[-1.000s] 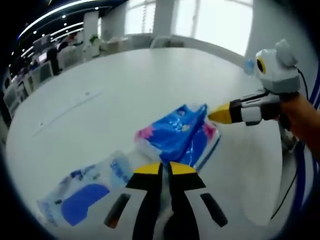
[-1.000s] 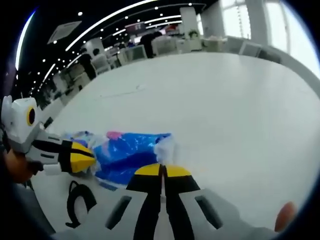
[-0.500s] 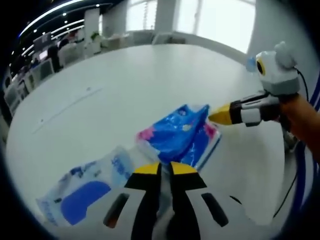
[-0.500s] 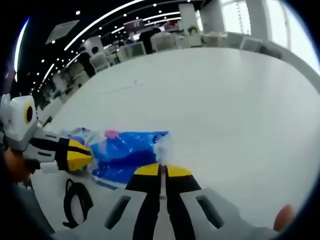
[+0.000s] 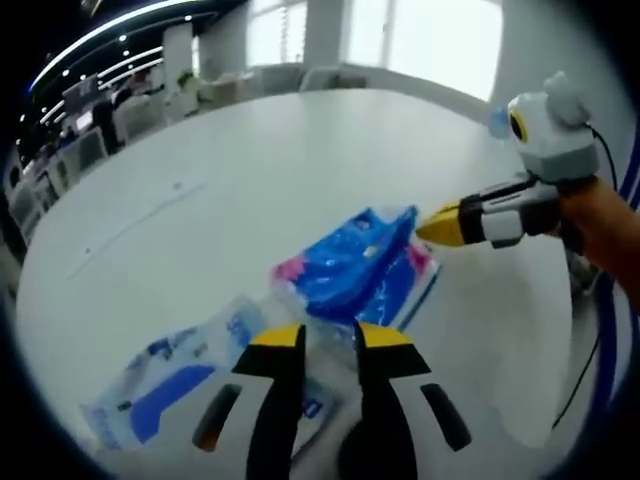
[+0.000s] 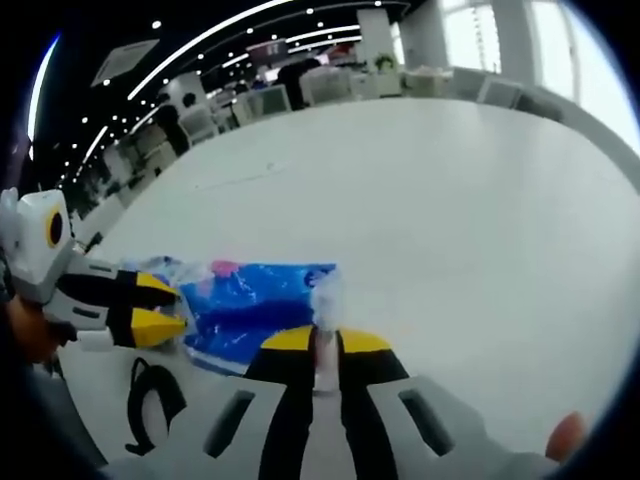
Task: Arrange the tabletop items into an orderly group along one side of the table until the central work area is clear of visible clutter.
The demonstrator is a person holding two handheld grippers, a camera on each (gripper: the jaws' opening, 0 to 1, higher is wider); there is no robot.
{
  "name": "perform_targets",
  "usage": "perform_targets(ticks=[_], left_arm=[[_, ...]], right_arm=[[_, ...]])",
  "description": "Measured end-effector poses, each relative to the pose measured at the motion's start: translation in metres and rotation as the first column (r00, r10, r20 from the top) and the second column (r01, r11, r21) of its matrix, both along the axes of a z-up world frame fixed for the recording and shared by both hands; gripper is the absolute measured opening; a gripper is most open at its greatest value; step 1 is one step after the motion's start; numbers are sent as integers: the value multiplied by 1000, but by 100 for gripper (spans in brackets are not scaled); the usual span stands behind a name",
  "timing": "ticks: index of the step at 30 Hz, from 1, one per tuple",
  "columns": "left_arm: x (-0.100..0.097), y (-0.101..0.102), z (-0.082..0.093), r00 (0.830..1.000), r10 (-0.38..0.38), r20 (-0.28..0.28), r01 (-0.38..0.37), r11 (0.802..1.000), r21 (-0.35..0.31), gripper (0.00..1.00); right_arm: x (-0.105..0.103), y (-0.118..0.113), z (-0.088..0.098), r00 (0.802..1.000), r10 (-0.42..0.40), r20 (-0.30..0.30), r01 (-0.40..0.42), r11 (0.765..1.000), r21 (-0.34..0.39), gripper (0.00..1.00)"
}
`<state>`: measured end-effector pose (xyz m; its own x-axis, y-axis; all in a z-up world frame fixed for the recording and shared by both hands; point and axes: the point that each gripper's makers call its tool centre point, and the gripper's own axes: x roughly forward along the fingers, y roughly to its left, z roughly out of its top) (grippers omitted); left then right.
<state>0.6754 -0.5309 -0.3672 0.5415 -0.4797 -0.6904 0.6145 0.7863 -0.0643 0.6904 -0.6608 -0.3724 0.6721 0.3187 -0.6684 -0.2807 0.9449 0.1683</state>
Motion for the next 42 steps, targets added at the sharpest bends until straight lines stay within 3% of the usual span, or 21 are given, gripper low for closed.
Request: perform_targets(ticks=[7,13,19,27,35,42], left_arm=[[-4,3,8,1000,-7,10,7,1000,-5,19],[-8,4,20,999,-23,28,23,1000,-18,29],[-16,10,29,998,-44,40,45,999,-28,35],[-41,16,47,993,-97,60,101,992,-70,43],[-69,38,73,990,-99,100,113,984,-136,46],[-100,78,105,989,-57,137,86,972,-219,49]], right_arm=[[-1,0,12,1000,4,28,-3,1000,-13,9],[-5,7,24,998,39,56,-37,998,-49,18],[-13,16,40,995,47,85,-44,998,-44,22],[-34,37,60,989,73,131,-68,997,-45,28],[-65,68,83,978,120,172,-113,992,-49,36],[-91,97,108,967,148,208,-139,989,-57,47]])
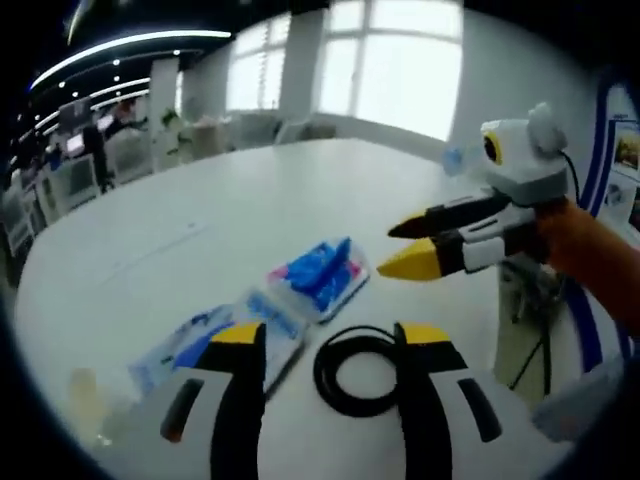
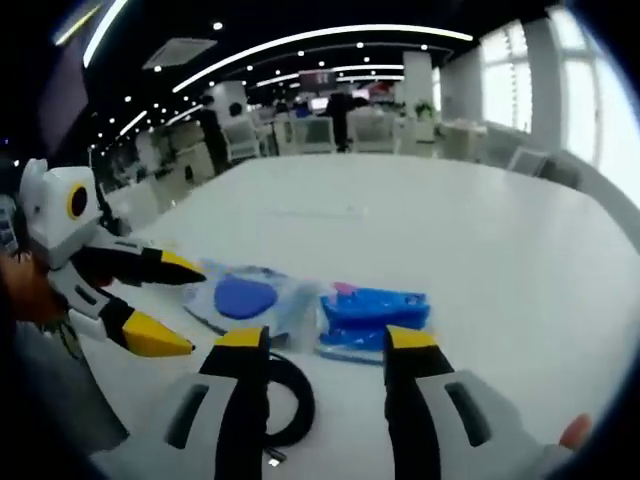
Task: Arrange the tabletop items into an orderly group along one side of the table until the central work area is clear of visible clutter.
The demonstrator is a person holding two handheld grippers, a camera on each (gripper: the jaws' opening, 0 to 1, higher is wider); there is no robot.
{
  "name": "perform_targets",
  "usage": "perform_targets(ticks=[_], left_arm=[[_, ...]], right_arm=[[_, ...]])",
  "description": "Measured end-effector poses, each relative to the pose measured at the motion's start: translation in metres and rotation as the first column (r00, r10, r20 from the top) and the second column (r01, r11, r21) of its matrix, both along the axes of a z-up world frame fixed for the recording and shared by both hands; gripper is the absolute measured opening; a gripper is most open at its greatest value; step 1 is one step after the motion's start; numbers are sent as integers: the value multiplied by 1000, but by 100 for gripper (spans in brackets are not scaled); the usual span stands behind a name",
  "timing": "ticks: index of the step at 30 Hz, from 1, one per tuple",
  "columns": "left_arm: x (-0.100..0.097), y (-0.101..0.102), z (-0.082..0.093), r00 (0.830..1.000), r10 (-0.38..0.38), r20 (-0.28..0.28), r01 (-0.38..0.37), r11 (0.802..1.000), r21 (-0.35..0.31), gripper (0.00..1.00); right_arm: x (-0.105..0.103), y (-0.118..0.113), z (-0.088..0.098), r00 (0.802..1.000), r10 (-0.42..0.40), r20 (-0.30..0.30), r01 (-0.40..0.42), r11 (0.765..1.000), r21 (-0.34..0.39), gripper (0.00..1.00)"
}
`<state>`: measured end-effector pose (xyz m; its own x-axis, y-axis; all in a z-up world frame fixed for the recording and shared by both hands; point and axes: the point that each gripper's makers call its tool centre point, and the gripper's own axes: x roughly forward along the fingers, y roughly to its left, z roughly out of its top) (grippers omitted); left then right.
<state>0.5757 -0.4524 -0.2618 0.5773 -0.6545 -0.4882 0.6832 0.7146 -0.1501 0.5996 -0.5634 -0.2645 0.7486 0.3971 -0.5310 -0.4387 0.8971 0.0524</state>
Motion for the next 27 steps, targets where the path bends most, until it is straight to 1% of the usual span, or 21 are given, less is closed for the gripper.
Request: perform_targets(ticks=[1,2,4,5,6,7,8,11,12,13,14,16,18,20,22,25,27], left_arm=[[-6,9,7,1000,10,5,-10,1000,-23,50],[-8,13,9,1000,12,6,-12,1000,-26,50],[-19,35,21,999,45,25,-43,998,-54,50],[-24,43,24,998,57,15,-56,996,-68,51],[-29,53,30,997,72,17,-70,994,-86,52],[-30,57,32,997,79,19,-77,993,-91,52],[-35,68,39,995,95,27,-91,991,-102,52],[-44,93,56,989,128,74,-119,987,-106,54],[-47,100,60,987,133,88,-124,987,-99,55],[-52,112,66,985,141,104,-132,987,-91,55],[-56,119,69,983,145,114,-136,987,-86,55],[-65,139,77,978,167,123,-156,983,-97,55],[-73,156,80,975,182,123,-171,981,-94,56],[-82,176,84,969,204,140,-194,977,-84,56],[-91,194,87,958,236,161,-224,971,-88,56],[-105,214,88,944,282,168,-268,958,-104,60],[-113,227,87,930,322,175,-306,945,-114,61]], right_arm=[[-4,6,5,1000,8,12,-8,1000,0,48],[-7,9,9,1000,15,20,-15,1000,-1,48],[-13,14,14,999,20,28,-20,1000,-4,50],[-17,18,18,999,23,32,-23,1000,-8,51],[-19,20,20,999,23,35,-23,1000,-11,53],[-22,22,23,999,24,41,-23,1000,-16,54],[-26,26,27,999,25,47,-24,1000,-19,55],[-35,35,38,997,35,66,-34,999,-12,56],[-37,38,41,997,38,73,-38,999,-11,56],[-41,41,45,996,42,81,-41,999,-13,57],[-44,44,48,995,46,86,-45,999,-15,57],[-50,49,53,994,52,97,-50,999,-15,58],[-58,58,57,992,69,104,-67,998,-19,58],[-62,64,59,991,81,109,-79,997,-24,59],[-69,71,61,989,93,115,-90,996,-27,59],[-80,81,61,988,104,115,-102,994,-27,60],[-87,86,60,987,111,118,-109,994,-28,60]])
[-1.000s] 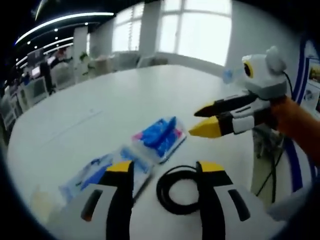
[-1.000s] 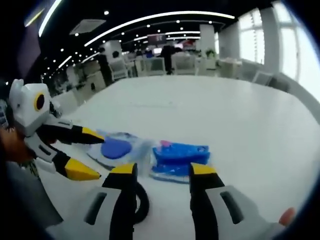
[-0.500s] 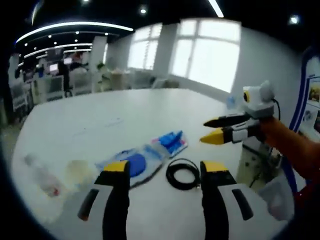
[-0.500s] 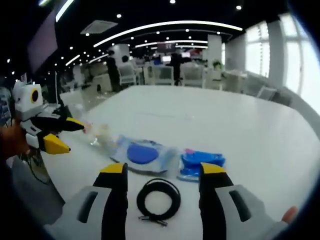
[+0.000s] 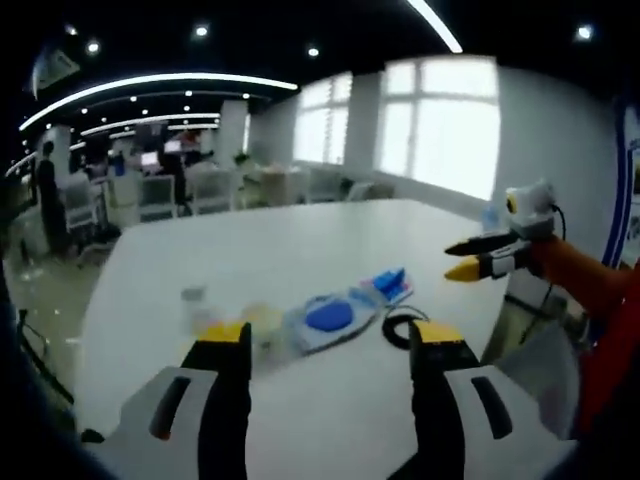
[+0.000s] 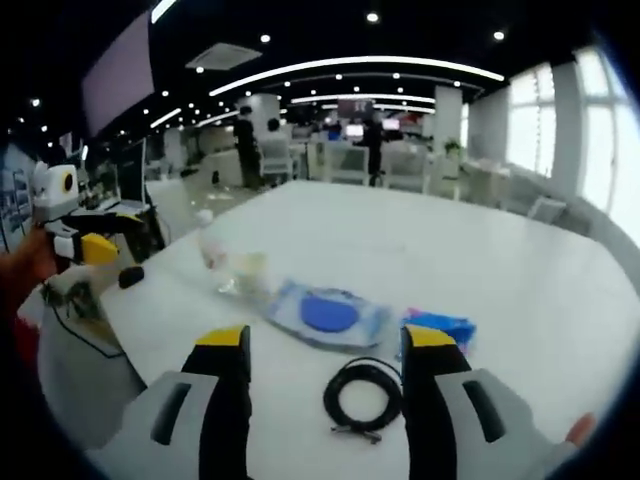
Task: Arrange the tabletop items into an orderly group along one side of the table until the central work area is clear of visible clutter.
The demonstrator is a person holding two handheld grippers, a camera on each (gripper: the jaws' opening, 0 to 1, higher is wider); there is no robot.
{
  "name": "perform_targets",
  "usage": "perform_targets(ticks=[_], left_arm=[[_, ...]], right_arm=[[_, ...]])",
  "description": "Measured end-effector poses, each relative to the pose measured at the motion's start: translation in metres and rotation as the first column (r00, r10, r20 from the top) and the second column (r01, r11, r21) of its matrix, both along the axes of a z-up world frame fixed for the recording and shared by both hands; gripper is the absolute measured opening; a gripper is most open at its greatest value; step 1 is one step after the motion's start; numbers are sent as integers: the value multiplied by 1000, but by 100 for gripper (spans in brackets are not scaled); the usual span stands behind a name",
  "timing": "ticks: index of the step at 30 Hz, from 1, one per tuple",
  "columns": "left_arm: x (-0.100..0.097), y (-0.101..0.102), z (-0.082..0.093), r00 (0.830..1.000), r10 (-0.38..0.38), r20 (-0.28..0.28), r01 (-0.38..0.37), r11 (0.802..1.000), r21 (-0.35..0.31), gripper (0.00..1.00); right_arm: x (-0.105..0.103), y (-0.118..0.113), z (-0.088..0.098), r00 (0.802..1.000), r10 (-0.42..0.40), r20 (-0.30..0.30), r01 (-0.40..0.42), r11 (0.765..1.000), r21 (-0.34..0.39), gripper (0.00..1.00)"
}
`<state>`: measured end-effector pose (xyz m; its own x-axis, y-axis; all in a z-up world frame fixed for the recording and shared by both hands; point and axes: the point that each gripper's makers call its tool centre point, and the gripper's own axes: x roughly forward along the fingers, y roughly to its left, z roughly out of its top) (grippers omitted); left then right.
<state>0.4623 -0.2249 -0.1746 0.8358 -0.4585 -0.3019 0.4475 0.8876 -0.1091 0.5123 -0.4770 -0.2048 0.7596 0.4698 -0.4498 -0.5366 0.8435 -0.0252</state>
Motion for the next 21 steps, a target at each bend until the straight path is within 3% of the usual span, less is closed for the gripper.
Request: perform_targets(ticks=[7,9,11,13,17,21], left_arm=[[-32,12,-9,999,45,16,-45,999,5,70],[-37,10,-11,998,24,64,-27,998,50,72],[-41,7,-21,999,7,39,-9,998,60,75],[-45,0,-22,999,-26,42,26,1000,2,76],[-45,1,-35,1000,-7,15,7,1000,20,74],[-44,1,-39,1000,-6,13,6,1000,21,74]], right_arm=[[-22,7,-8,1000,-3,1,3,1000,12,68],[-28,5,-11,1000,-13,19,13,1000,25,71],[-32,4,-15,1000,-20,16,19,999,36,77],[-35,0,-17,999,-42,16,41,997,59,84],[-33,-8,-16,994,-103,43,99,991,86,100],[-37,-7,-25,994,-105,33,102,992,78,99]])
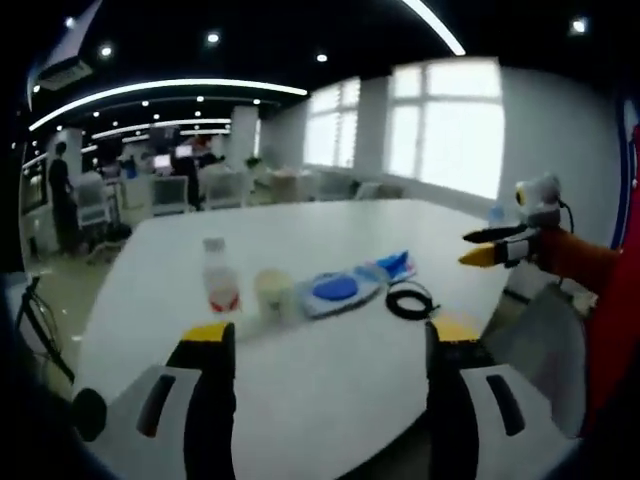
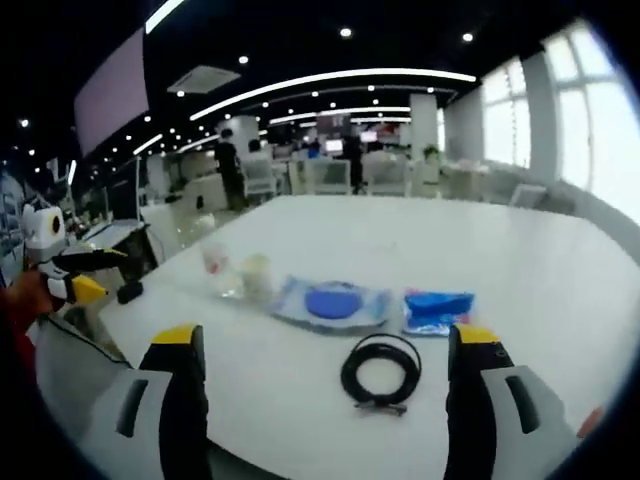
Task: Arrange the tabletop items into an orderly group along one side of the table until the central work area is clear of visible clutter.
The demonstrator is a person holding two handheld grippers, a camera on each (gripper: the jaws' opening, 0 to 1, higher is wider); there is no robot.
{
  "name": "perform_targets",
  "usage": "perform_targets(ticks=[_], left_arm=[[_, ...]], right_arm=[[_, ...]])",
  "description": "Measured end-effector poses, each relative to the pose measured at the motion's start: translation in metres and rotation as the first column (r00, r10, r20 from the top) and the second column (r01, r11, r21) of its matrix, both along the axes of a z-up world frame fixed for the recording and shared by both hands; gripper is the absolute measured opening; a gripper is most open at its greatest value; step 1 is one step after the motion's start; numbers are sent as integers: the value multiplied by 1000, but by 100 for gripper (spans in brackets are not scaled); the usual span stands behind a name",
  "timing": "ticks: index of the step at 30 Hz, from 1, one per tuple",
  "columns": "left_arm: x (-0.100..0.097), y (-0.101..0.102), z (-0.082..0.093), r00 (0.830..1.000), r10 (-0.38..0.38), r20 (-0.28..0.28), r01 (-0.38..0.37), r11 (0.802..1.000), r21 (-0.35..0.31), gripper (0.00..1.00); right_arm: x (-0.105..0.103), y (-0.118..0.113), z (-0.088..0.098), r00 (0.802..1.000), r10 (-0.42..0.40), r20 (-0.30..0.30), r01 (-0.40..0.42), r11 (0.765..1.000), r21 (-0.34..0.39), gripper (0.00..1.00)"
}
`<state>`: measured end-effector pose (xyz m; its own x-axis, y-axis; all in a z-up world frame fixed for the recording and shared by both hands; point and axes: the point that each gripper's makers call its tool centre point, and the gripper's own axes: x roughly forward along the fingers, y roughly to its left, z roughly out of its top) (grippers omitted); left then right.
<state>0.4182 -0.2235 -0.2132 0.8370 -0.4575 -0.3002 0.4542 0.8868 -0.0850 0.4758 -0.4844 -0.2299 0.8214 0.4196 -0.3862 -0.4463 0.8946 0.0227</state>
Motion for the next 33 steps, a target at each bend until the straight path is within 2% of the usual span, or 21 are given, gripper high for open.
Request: perform_targets(ticks=[4,5,7,10,18,23,28,33], left_arm=[[10,2,2,1000,1,13,-1,1000,-11,73],[14,3,5,999,1,36,-1,1000,-9,73],[24,10,2,1000,2,26,-1,1000,-18,72],[25,10,3,1000,10,26,-9,999,-32,72],[23,7,2,999,27,27,-27,1000,12,71],[27,3,3,999,50,17,-49,998,-44,73],[29,2,-4,998,60,2,-60,998,-15,75],[29,2,-19,997,65,-45,-64,997,33,76]], right_arm=[[1,-1,-11,1000,-5,-20,4,1000,-27,99],[2,-2,-11,1000,-14,-18,13,1000,-28,99],[4,-2,-10,1000,-20,-5,20,999,-29,99],[6,-1,-7,1000,-18,24,19,998,-57,100],[10,-8,-9,999,-32,25,34,997,-64,100],[10,-10,-12,999,-38,15,39,997,-67,100],[11,-12,-15,999,-47,8,47,997,-62,100],[11,-13,-20,998,-57,-13,56,997,-60,100]])
